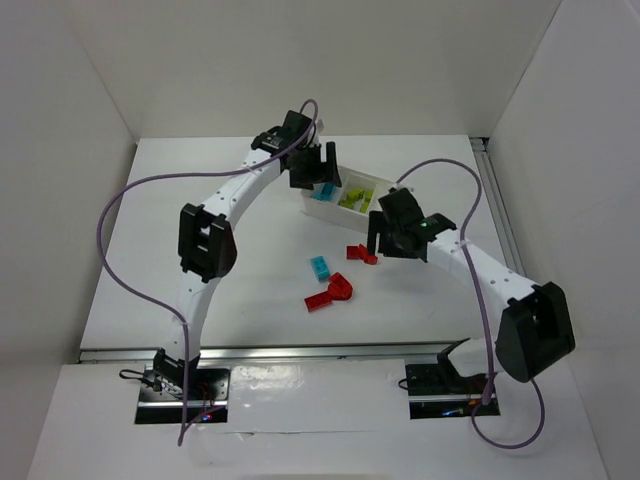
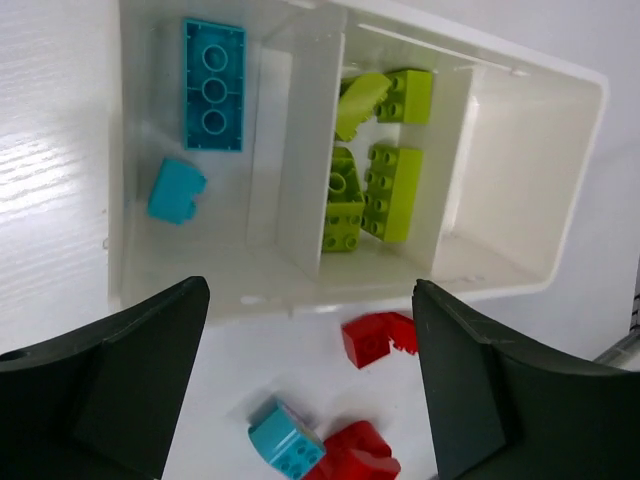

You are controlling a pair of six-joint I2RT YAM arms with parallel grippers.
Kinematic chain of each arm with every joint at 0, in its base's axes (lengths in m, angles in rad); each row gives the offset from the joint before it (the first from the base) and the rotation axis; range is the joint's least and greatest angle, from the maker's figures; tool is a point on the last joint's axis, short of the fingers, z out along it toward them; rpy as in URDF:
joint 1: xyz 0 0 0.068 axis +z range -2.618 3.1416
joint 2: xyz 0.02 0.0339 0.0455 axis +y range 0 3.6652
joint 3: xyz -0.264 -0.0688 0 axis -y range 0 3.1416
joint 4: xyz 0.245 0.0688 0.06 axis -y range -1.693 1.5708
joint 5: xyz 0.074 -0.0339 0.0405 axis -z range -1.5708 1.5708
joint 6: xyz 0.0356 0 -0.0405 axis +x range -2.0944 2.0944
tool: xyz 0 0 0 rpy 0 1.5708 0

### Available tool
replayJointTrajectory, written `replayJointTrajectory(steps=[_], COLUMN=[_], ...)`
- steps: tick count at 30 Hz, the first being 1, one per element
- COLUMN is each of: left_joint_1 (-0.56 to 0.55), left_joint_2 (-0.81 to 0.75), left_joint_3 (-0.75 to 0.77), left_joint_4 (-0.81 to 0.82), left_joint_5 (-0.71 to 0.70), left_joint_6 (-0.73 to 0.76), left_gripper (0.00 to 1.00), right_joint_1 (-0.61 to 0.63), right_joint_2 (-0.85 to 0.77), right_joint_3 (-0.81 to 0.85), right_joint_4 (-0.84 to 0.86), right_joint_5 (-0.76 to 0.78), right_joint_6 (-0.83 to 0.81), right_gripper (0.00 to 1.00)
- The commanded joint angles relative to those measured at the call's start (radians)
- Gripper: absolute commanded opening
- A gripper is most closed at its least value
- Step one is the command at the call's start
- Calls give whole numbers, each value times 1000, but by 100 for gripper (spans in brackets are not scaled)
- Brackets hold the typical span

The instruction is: Sort the legos into containers by color

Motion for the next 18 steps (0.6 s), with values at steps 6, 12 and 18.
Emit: replayJointTrajectory(steps=[6,12,18], left_joint_1=[-6,-6,-55], left_joint_2=[-404,-601,-696], left_joint_3=[-234,-577,-870], left_joint_4=[26,6,6], left_joint_5=[-9,-27,-15], left_joint_6=[59,58,-22], left_gripper=[90,86,85], right_joint_1=[89,98,98], right_joint_2=[262,383,425], right_joint_3=[53,94,82], right_joint_4=[86,133,230], right_joint_5=[27,91,79], right_joint_6=[-157,-217,-226], right_gripper=[79,79,72])
